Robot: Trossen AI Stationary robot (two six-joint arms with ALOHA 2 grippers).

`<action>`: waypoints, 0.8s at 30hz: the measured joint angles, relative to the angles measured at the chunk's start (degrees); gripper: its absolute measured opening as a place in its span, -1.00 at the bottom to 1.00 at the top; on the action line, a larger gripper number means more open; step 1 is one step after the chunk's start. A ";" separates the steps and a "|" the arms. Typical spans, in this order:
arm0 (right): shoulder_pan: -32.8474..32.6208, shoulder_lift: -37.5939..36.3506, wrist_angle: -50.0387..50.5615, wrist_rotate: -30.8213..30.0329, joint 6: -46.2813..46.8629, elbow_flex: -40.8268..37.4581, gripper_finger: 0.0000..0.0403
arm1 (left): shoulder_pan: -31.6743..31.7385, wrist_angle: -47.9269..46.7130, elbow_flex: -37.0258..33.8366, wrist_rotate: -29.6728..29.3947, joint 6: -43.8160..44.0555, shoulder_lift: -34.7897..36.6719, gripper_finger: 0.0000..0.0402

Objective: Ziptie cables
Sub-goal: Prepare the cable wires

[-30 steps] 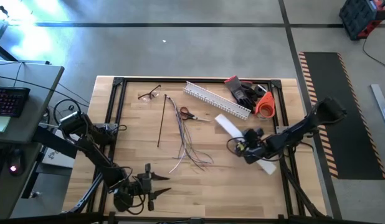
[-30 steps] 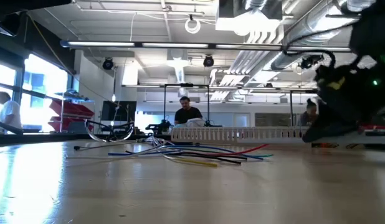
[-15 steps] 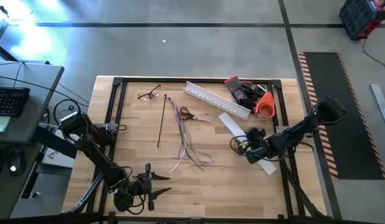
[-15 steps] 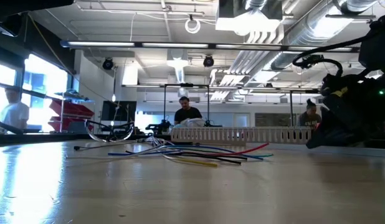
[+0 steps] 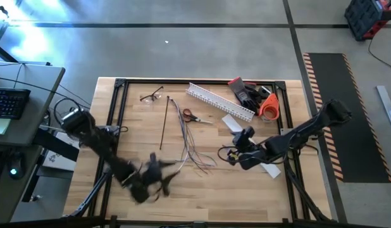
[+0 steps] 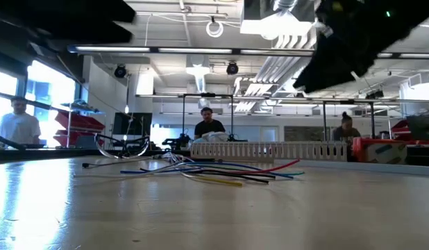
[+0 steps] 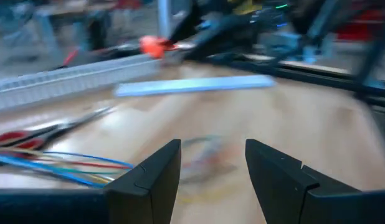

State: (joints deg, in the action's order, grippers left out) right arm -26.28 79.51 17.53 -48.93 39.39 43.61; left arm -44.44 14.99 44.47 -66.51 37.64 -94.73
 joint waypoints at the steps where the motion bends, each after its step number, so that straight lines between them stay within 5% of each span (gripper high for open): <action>1: -0.13 0.02 -0.53 -0.26 -1.24 0.86 0.56 | 3.18 -3.62 0.05 2.78 2.03 1.41 -0.19; 6: -1.81 0.45 -5.08 -0.59 -3.68 1.03 0.52 | 22.13 -20.74 0.02 16.88 5.58 7.80 -0.11; 15: -6.12 5.14 -7.96 -0.95 4.45 -3.28 0.52 | 53.06 -23.64 0.02 33.85 2.26 10.81 0.25; 24: -9.43 11.23 -12.62 -3.28 5.62 -3.31 0.52 | 66.10 -18.65 -0.02 42.24 6.97 1.80 0.44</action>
State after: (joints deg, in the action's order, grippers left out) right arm -35.71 90.74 4.91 -52.21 45.01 40.29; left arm 21.66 -3.66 44.45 -24.27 44.61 -92.93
